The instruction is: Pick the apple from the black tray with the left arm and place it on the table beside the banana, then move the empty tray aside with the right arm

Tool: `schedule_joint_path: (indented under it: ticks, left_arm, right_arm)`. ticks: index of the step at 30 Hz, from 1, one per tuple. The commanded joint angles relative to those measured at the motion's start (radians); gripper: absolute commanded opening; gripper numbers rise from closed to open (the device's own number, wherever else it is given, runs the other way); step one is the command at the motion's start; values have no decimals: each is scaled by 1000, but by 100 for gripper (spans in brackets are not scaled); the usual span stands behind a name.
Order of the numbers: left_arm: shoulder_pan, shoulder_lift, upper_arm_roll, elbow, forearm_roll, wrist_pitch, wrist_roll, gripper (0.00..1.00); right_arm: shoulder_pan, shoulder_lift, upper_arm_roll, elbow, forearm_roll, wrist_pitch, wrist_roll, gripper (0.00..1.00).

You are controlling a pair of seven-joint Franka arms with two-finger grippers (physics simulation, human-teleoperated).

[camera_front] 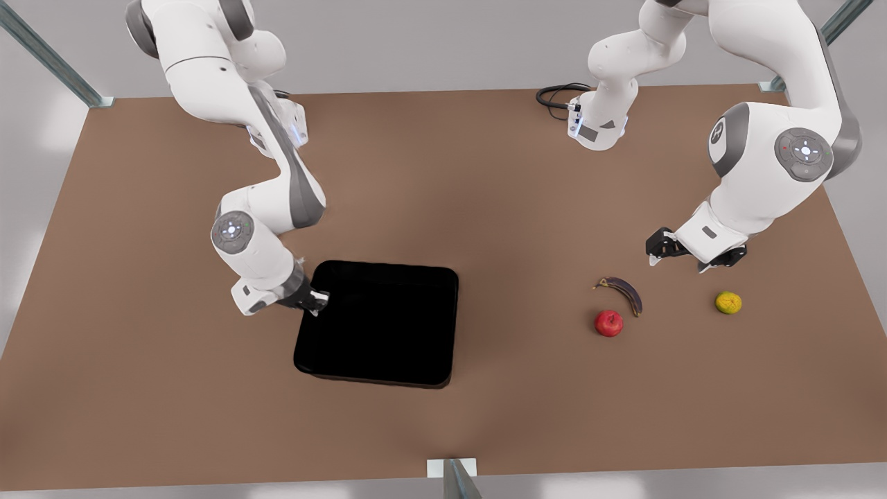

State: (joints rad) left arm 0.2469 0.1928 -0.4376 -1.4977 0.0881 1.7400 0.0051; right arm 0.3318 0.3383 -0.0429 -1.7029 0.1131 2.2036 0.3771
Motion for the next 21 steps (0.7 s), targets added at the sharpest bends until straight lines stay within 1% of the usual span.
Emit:
schedule_joint_path:
  ticks: [1,8,12,18,21]
  left_arm:
    - [0,-1,-1,1,1,-1,9,100]
    - [0,-1,-1,1,-1,-1,10,100]
    - [0,2,0,1,-1,-1,7,100]
    - [5,2,4,-1,-4,-16,7,100]
    - [3,4,4,-1,-4,-17,7,100]
  right_arm:
    - [-52,-16,0,3,-7,-45,-777,18]
    - [-296,-16,0,8,-7,-68,-1144,17]
    - [-405,31,0,26,-6,-58,-1279,18]
    - [-435,159,-9,68,-32,-53,-1310,18]
    - [-433,246,-17,127,-47,-51,-1310,19]
